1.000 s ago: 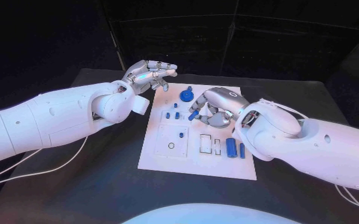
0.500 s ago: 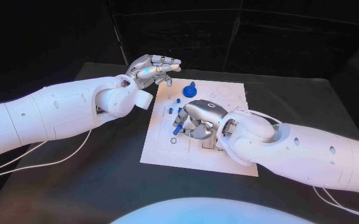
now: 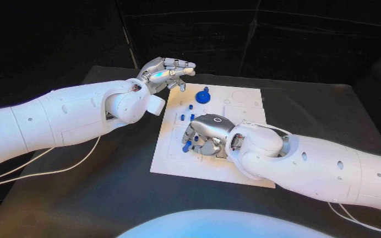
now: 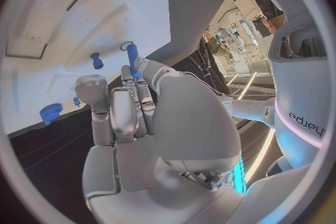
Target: Assemble the parts on the task board
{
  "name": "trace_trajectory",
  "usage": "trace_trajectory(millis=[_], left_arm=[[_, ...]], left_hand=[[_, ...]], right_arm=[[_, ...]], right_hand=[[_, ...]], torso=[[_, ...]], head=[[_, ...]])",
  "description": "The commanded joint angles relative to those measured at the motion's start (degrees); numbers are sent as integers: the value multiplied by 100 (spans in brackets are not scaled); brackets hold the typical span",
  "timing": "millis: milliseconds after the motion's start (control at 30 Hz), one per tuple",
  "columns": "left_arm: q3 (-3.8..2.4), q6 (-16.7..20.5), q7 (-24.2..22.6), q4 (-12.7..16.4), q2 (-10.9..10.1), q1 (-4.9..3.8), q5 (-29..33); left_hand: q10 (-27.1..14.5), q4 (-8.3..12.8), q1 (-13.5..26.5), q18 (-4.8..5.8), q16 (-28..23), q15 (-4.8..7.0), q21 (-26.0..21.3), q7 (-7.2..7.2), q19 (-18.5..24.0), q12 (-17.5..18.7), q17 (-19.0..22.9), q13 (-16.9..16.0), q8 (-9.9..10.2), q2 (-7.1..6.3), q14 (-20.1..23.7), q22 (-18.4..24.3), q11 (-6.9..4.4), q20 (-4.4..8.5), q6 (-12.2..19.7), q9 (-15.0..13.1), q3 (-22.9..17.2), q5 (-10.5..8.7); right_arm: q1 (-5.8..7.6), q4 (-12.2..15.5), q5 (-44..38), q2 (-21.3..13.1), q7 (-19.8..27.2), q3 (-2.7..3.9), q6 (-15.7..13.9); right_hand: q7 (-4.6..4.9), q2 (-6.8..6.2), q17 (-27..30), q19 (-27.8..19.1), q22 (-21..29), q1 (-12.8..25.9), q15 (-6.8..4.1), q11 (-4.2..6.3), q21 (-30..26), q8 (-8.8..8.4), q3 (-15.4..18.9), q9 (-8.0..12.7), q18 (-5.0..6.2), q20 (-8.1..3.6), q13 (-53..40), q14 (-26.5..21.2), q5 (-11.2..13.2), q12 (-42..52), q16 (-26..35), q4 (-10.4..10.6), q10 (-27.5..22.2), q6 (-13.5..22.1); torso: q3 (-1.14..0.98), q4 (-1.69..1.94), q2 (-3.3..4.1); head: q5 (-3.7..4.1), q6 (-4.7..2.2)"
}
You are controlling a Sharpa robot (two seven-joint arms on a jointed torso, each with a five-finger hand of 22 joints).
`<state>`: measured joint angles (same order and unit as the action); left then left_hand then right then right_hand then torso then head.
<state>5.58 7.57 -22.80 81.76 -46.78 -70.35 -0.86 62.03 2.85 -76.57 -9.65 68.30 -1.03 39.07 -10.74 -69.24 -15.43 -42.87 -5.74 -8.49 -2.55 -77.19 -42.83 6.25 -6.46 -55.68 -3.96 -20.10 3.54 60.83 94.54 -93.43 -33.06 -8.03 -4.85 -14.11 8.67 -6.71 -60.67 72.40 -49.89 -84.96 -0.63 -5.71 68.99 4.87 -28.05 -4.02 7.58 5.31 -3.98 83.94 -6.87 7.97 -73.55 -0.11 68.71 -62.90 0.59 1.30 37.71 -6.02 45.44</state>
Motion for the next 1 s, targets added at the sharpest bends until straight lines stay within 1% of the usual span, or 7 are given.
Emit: trace_trajectory(millis=[33, 267, 500, 633, 733, 867, 1000], left_arm=[[-4, -77, -28, -6, 15, -6, -14], [-4, -83, -26, -14, 23, -6, -14], [-4, -91, -22, -11, 20, -6, -14], [-4, -91, -21, -8, 13, -6, -14], [-4, -94, -19, -5, 10, -6, -14], [-4, -95, -18, -7, 8, -6, -14], [-4, -96, -17, -8, 5, -6, -14]], left_hand=[[-33, 26, -8, -80, 28, -7, -19, 3, 1, -37, -5, -6, -32, -11, 20, 2, -9, -34, 39, 1, 8, 36], [-33, 26, -8, -80, 28, -7, -19, 3, 1, -37, -5, -6, -32, -11, 20, 2, -9, -34, 39, 1, 8, 36], [-33, 26, -8, -80, 28, -7, -19, 3, 1, -37, -5, -6, -32, -11, 20, 2, -9, -34, 39, 1, 8, 36], [-33, 26, -8, -80, 28, -7, -19, 3, 1, -37, -5, -6, -32, -11, 20, 2, -9, -34, 39, 1, 8, 36], [-33, 26, -8, -80, 28, -7, -19, 3, 1, -37, -5, -6, -32, -11, 20, 2, -9, -34, 39, 1, 8, 36], [-33, 26, -8, -80, 28, -7, -19, 3, 1, -37, -5, -6, -32, -11, 20, 2, -9, -34, 39, 1, 8, 36], [-33, 26, -8, -80, 28, -7, -19, 3, 1, -37, -5, -6, -32, -11, 20, 2, -9, -34, 39, 1, 8, 36]], right_arm=[[2, -31, -217, 29, 29, 0, 161], [-25, -61, -337, 67, -30, -1, 184], [-42, -90, -492, 114, -136, -1, 215], [-47, -106, -629, 139, -237, -1, 218], [-52, -102, -714, 147, -295, 0, 199], [-60, -75, -780, 132, -328, 0, 142], [-67, -24, -809, 93, -324, 0, 61]], right_hand=[[33, 19, 3, 1, 4, 69, 14, 124, 20, -23, -2, 8, -12, 12, -6, 127, -42, -15, -38, -37, 169, 17], [34, 23, -1, -1, 6, 78, 14, 123, 20, -24, -2, 8, -12, 12, -6, 127, -42, -18, -40, -35, 170, 16], [34, 29, 3, -8, 17, 92, 15, 122, 14, -25, -1, 8, -10, 13, -7, 126, -43, -23, -39, -32, 170, 15], [35, 34, 8, -7, 12, 102, 15, 122, 17, -26, -1, 7, -11, 14, -7, 125, -42, -26, -37, -29, 171, 15], [34, 36, 12, -9, 16, 104, 15, 122, 15, -26, -1, 7, -10, 14, -7, 125, -42, -27, -35, -29, 171, 15], [33, 41, 8, -8, 12, 105, 15, 123, 17, -26, -4, 7, -11, 15, -7, 125, -43, -28, -38, -29, 172, 13], [32, 42, 7, -7, 11, 105, 15, 124, 18, -26, -5, 7, -11, 15, -8, 125, -43, -28, -38, -30, 173, 13]], torso=[[3, 3, 6], [5, -1, 8], [10, 7, 12], [11, 3, 6], [9, 0, 7], [1, -3, 4], [4, -3, 5]], head=[[-6, -1], [-12, 0], [-21, 14], [-28, 24], [-32, 25], [-37, 27], [-34, 21]])
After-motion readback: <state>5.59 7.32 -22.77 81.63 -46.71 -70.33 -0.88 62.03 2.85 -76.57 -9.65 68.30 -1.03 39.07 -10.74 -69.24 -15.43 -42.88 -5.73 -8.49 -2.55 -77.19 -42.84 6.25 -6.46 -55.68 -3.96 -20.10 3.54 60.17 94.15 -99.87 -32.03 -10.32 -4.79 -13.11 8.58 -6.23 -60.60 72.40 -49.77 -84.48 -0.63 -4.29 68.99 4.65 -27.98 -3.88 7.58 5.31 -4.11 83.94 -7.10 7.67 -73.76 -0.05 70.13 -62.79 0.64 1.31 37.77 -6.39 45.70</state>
